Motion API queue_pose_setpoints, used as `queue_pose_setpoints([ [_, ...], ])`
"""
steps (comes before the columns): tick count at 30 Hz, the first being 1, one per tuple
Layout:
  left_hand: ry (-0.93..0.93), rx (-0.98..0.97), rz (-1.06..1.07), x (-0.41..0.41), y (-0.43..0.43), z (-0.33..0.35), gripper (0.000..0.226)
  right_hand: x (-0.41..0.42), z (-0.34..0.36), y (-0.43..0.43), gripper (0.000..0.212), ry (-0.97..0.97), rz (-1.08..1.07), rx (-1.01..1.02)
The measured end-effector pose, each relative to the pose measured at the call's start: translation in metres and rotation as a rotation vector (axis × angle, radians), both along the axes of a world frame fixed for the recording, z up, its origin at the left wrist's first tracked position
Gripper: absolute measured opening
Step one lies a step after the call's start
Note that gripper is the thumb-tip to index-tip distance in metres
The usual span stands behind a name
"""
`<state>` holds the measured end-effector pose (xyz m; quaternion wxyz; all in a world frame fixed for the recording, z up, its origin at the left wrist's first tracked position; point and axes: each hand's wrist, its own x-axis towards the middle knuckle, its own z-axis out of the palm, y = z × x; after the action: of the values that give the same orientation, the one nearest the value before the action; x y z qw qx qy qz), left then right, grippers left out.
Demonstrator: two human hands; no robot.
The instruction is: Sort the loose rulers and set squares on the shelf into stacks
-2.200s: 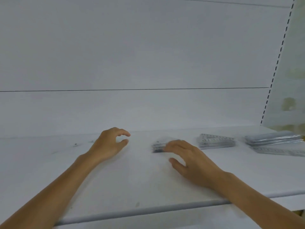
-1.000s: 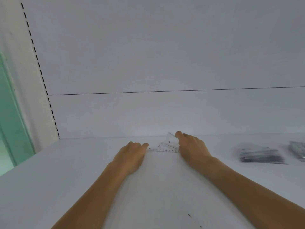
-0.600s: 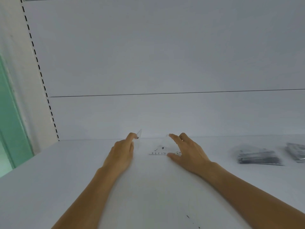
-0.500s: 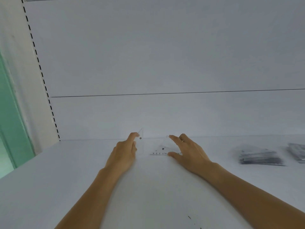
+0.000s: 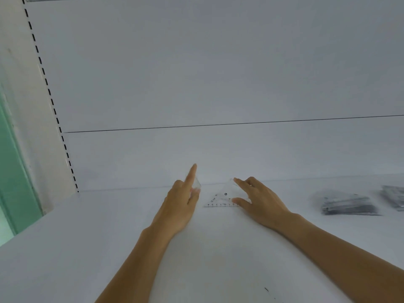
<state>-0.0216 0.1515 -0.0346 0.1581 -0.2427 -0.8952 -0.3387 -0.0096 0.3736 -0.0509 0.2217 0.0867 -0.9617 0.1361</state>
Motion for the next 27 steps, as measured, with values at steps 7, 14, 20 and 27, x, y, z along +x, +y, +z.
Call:
queue_pose_setpoints([
  [7,0.008,0.012,-0.026,0.004,0.010,0.000,0.029,0.011,0.016,0.005,0.056,0.009,-0.032,0.114],
  [14,-0.423,0.166,0.057,0.024,0.034,0.013,0.057,0.053,0.041,0.061,0.053,0.059,-0.080,0.121],
  [20,-0.447,0.100,-0.123,0.060,0.109,0.027,0.081,0.092,0.052,0.149,0.050,0.106,-0.130,0.124],
  [27,-0.180,0.086,-0.202,0.092,0.226,0.038,0.063,0.133,0.058,0.269,0.039,0.180,-0.234,-0.033],
])
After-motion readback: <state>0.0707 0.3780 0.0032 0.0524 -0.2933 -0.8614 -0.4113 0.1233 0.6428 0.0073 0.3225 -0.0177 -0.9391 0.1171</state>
